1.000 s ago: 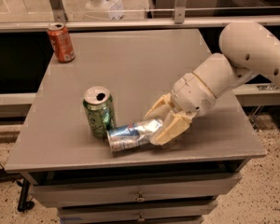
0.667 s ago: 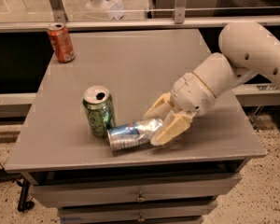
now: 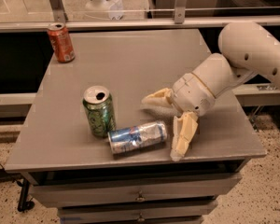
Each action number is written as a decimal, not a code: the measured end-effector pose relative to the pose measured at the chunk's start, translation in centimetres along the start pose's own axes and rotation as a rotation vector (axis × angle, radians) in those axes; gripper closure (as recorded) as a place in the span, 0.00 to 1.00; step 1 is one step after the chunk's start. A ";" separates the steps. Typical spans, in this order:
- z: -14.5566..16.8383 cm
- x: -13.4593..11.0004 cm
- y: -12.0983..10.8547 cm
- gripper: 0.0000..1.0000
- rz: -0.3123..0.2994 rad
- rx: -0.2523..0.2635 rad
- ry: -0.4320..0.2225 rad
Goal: Move redbull can near green can
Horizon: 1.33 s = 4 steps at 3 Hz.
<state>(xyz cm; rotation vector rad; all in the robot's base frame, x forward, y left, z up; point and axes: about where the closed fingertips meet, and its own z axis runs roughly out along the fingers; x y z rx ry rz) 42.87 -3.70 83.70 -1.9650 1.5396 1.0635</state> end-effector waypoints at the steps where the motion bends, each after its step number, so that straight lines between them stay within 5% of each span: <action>1: -2.0 -0.2 -0.6 0.00 -0.005 0.059 -0.005; 3: -13.0 -2.1 -3.2 0.00 -0.084 0.300 0.018; 4: -14.6 -3.4 -3.6 0.00 -0.111 0.344 0.016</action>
Offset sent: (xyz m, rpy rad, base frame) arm 0.0805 -0.0847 0.1092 0.0314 -0.2874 -0.2055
